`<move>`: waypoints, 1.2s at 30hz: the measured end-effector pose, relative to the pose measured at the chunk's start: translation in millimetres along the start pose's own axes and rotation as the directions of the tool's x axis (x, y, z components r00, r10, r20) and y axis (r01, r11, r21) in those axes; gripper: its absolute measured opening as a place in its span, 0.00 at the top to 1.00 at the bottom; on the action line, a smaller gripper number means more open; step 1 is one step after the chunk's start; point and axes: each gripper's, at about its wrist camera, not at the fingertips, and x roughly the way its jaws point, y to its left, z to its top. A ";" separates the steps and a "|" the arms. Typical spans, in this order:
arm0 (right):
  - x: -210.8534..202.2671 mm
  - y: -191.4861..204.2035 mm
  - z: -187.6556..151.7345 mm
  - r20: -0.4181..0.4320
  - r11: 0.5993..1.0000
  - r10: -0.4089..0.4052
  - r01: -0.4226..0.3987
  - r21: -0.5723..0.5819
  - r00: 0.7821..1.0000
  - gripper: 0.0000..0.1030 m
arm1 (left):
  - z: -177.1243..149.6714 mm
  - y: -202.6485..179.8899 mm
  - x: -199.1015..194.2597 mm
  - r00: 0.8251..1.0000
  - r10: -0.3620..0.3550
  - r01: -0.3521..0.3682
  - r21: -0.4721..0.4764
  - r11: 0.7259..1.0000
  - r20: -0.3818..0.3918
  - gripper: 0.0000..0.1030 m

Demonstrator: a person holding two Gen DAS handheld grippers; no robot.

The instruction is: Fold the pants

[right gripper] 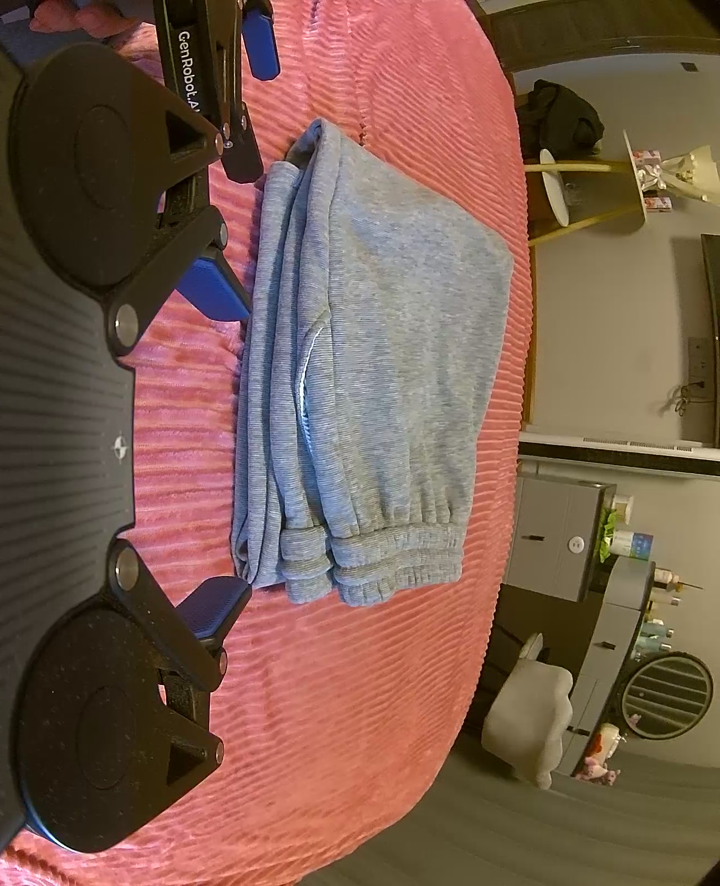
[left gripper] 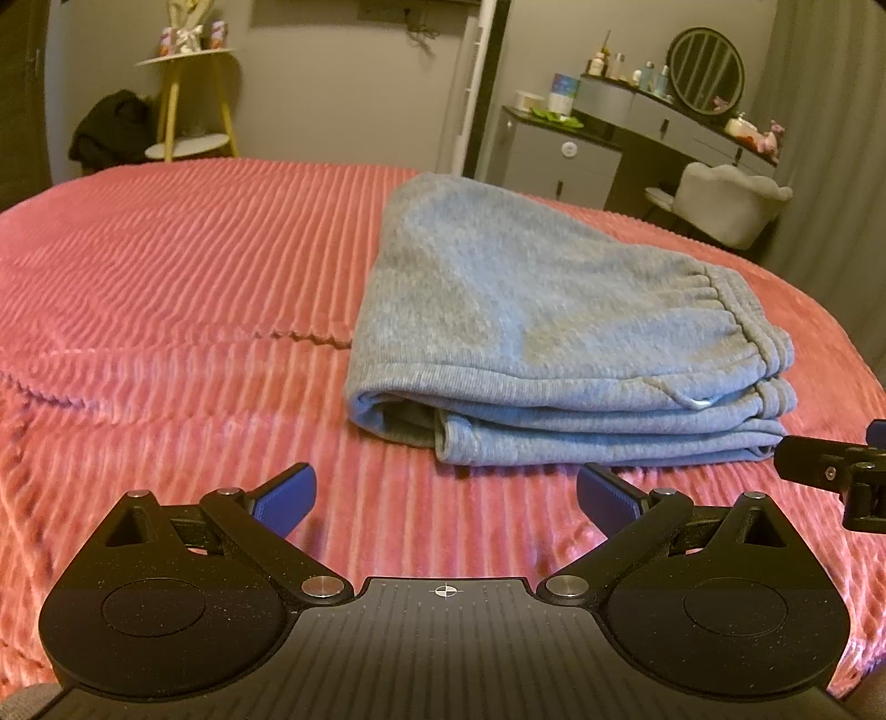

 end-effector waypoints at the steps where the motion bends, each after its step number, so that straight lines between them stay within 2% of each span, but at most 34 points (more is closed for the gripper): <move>1: 0.1 0.3 -0.1 0.000 1.000 0.000 0.000 -0.002 1.000 0.04 | -0.1 0.0 -0.1 1.000 0.000 0.000 0.000 1.000 0.000 0.00; 36: 2.3 -4.3 -3.0 0.013 1.000 -0.009 0.009 -0.006 1.000 0.04 | -1.3 -4.1 -1.4 1.000 -0.004 0.004 0.002 1.000 0.008 0.00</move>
